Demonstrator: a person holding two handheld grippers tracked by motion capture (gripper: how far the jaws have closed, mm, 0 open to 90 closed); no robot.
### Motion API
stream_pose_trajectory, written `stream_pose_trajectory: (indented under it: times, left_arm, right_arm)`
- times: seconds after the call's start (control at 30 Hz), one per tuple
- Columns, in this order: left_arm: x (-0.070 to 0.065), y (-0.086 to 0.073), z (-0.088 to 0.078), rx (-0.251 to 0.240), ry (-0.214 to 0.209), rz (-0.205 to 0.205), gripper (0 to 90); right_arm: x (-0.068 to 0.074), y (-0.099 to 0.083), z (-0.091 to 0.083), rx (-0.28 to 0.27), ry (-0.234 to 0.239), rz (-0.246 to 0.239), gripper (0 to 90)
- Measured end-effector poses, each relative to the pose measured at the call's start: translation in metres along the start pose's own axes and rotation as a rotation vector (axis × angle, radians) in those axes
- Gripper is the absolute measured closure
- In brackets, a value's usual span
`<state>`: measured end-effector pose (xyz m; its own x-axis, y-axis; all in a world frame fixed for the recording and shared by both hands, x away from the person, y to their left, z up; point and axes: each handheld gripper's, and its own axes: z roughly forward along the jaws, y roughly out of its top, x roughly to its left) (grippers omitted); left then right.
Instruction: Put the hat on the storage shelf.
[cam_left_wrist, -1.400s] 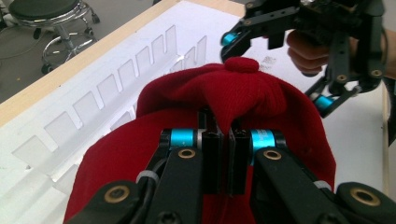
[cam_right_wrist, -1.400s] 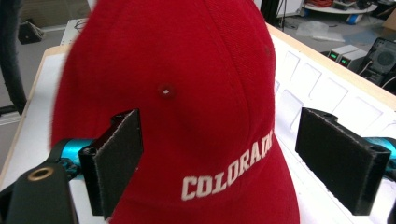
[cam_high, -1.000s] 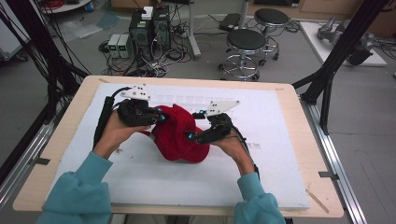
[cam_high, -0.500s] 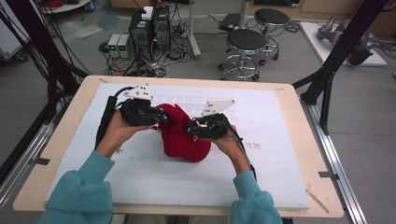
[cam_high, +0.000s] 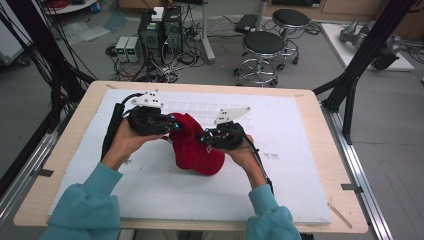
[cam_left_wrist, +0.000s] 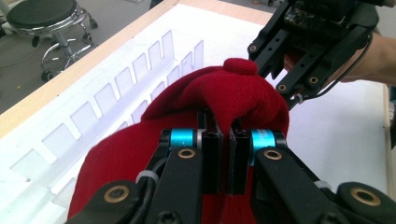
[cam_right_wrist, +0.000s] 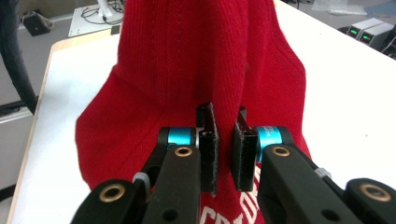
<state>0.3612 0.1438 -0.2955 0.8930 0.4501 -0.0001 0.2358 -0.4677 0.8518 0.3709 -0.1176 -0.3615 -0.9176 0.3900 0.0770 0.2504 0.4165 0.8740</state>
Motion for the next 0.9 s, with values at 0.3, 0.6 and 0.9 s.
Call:
stream_pose_trajectory:
  times: [0.3,0.6,0.9]
  left_arm:
    - [-0.001,0.000,-0.002,-0.022,-0.011,-0.011,80.1]
    - [0.000,-0.003,-0.010,-0.068,0.064,-0.046,32.0]
    - [-0.007,-0.019,-0.042,-0.211,0.155,-0.113,15.4]
  right_arm:
    - [0.003,0.001,-0.001,-0.012,-0.002,-0.003,87.0]
    - [0.005,0.003,-0.007,-0.076,-0.022,0.000,87.2]
    - [0.005,0.004,-0.017,-0.120,-0.061,0.034,87.1]
